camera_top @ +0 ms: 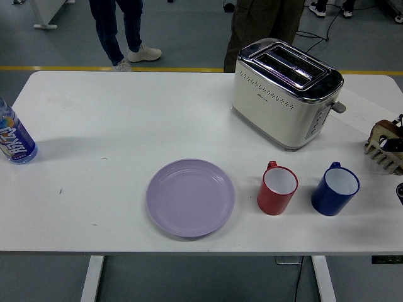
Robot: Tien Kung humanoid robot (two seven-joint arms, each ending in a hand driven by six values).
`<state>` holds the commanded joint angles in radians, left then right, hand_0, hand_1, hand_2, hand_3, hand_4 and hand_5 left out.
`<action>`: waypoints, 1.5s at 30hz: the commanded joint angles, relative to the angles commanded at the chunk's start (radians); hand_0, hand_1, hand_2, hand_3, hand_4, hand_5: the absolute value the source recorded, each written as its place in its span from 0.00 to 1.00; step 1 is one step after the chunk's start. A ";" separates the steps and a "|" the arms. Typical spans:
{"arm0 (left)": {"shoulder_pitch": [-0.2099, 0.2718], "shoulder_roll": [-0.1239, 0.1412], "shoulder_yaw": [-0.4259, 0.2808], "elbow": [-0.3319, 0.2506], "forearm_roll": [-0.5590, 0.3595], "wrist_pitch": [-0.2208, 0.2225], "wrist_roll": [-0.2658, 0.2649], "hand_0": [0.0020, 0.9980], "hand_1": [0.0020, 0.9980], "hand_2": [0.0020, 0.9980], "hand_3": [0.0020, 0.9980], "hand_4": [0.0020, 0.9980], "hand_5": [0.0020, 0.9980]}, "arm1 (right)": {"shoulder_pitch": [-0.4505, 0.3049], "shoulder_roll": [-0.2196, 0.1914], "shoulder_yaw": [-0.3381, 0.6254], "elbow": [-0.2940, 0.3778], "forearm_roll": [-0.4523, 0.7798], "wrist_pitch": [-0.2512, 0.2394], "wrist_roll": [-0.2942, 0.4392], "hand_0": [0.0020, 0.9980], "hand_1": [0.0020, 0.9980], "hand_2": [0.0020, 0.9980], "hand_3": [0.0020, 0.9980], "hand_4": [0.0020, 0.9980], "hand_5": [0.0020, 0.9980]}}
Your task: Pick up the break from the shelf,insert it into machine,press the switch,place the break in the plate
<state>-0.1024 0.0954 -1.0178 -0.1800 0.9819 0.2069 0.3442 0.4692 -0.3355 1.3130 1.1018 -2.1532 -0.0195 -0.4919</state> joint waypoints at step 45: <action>0.003 0.000 -0.006 0.000 0.008 -0.002 0.003 0.63 0.50 0.49 0.55 0.33 0.81 | 0.010 -0.034 -0.007 0.038 -0.010 -0.018 0.012 0.20 0.27 0.46 0.49 0.58 0.09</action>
<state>-0.0996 0.0956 -1.0240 -0.1800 0.9901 0.2052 0.3473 0.4788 -0.3691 1.3056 1.1393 -2.1629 -0.0371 -0.4799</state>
